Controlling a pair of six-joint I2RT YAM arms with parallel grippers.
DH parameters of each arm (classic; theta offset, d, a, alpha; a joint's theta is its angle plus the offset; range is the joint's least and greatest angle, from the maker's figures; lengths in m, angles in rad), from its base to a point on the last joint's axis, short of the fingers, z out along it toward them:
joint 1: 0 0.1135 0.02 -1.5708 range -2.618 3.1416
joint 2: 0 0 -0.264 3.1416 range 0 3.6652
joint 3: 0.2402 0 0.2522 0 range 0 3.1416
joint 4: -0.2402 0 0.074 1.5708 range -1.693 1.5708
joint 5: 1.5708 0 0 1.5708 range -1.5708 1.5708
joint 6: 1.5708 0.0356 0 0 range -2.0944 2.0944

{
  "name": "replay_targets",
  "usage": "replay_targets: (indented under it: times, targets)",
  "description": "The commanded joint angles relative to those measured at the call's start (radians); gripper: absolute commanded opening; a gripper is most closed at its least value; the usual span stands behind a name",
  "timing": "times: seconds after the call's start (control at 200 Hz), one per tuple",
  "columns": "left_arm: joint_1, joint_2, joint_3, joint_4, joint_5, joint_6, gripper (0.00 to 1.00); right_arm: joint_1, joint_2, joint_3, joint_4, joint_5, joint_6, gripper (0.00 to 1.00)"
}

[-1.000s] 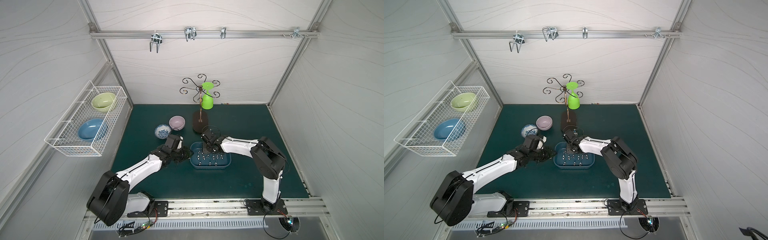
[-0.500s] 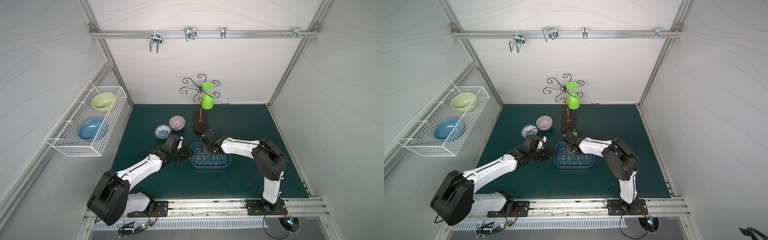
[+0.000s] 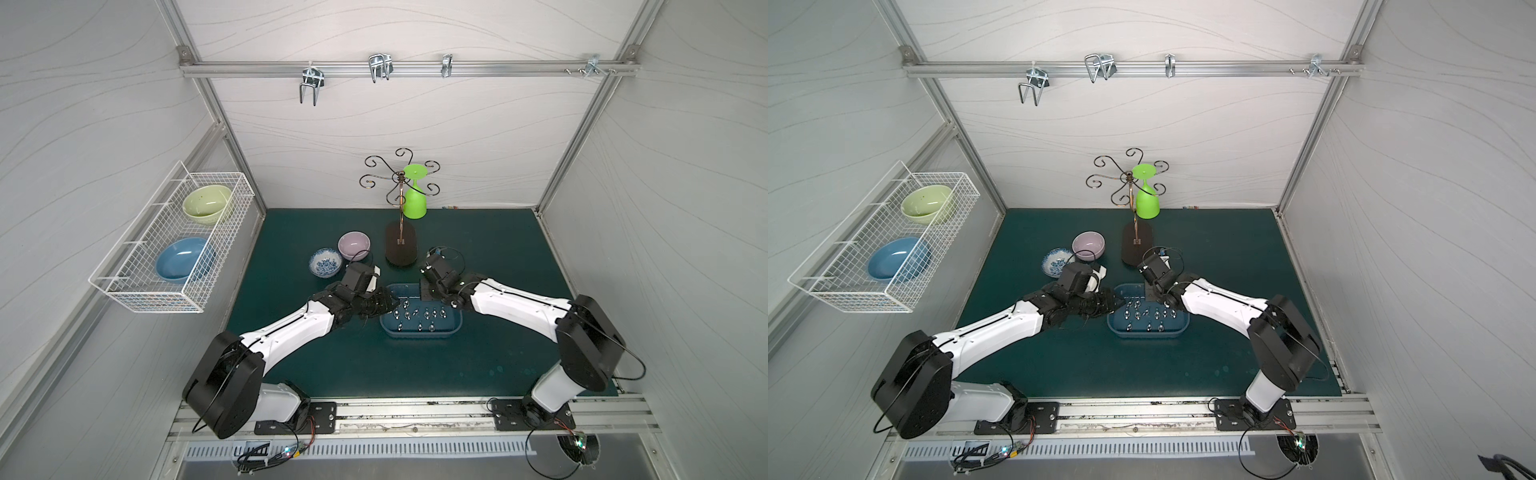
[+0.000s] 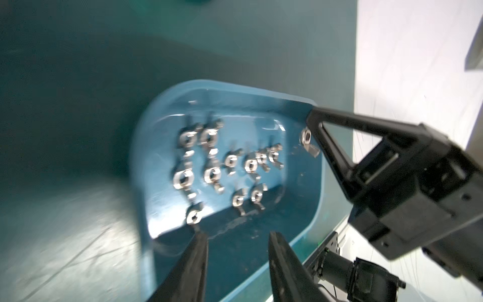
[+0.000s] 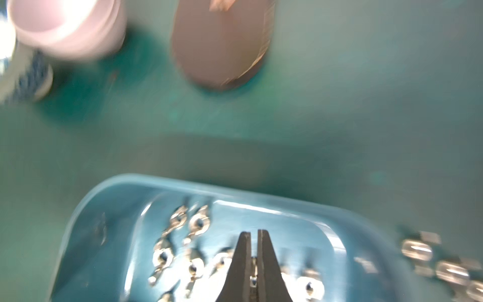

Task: Take out the wing nut from the storage box
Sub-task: Place the wing nut at the center of the board.

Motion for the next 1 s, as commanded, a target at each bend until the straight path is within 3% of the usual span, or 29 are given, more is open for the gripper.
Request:
replay_targets:
  times: [0.0, 0.315, 0.43, 0.995]
  targets:
    - [-0.043, 0.069, 0.108, 0.026, 0.011, 0.039, 0.43, -0.095, -0.068, -0.051, -0.034, 0.038, -0.034, 0.0]
    - [-0.177, 0.287, 0.308, 0.045, 0.101, 0.043, 0.43, -0.439, -0.065, -0.172, 0.042, -0.086, -0.042, 0.0]
    - [-0.197, 0.326, 0.326, 0.076, 0.145, 0.043, 0.43, -0.466, -0.023, -0.167, 0.062, -0.081, -0.069, 0.0]
    - [-0.202, 0.332, 0.314, 0.068, 0.141, 0.053, 0.43, -0.471, 0.134, -0.137, 0.134, -0.152, -0.054, 0.0]
